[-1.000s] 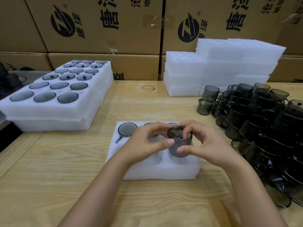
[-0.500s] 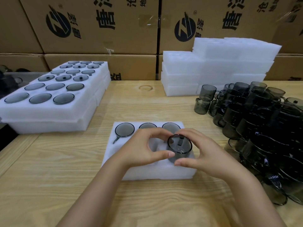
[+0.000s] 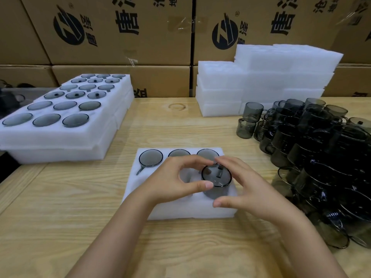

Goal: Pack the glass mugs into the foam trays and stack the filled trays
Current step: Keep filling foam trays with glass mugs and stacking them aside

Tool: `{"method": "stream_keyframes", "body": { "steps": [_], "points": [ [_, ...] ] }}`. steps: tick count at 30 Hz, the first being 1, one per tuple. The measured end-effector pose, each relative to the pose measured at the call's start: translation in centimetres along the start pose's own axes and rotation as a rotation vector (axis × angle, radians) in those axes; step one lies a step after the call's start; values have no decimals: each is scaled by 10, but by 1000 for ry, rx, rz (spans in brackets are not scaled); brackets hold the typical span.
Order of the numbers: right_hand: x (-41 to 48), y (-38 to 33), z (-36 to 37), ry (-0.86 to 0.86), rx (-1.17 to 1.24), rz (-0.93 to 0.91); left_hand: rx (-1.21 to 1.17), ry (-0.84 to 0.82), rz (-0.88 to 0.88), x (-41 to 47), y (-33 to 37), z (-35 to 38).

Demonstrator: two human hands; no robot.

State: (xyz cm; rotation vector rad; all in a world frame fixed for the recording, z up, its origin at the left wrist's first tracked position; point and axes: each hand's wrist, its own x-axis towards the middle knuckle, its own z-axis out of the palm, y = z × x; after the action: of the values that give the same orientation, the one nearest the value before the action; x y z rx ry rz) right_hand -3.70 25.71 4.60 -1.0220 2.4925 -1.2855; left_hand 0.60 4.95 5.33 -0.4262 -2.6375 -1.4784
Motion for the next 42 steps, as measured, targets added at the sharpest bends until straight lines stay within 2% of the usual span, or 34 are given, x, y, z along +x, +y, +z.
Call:
{"method": "stream_keyframes", "body": {
  "steps": [3,12,17,21,27,29,31,33,36,39,40,42],
  "points": [
    [-4,2,-2,45,226,33,-3,14,2,1,-1,0],
    [-2,-1,1,176,14,86,-11,1,-7,1,-3,1],
    [-2,-2,0,175,-64,84,-1,-23,-25,1,-4,0],
    [-2,-2,-3,140,-173,47,96,7,6,2,-4,3],
    [-4,1,-3,61,-159,59,121,35,16,4,-3,5],
    [-2,-1,-1,103,-77,63,129,33,22,4,-4,6],
    [3,-4,6,216,-20,69,145,37,42,5,-4,5],
    [13,-12,17,253,-82,16,183,54,110,4,-1,5],
    [27,-21,31,95,-235,17,259,155,249,1,3,5],
    [31,-20,34,-37,-484,83,196,209,312,-2,10,7],
    [30,-20,34,-69,-558,96,215,191,311,0,13,11],
    [27,-22,34,-171,-798,94,421,73,265,7,22,27]
  ]
}}
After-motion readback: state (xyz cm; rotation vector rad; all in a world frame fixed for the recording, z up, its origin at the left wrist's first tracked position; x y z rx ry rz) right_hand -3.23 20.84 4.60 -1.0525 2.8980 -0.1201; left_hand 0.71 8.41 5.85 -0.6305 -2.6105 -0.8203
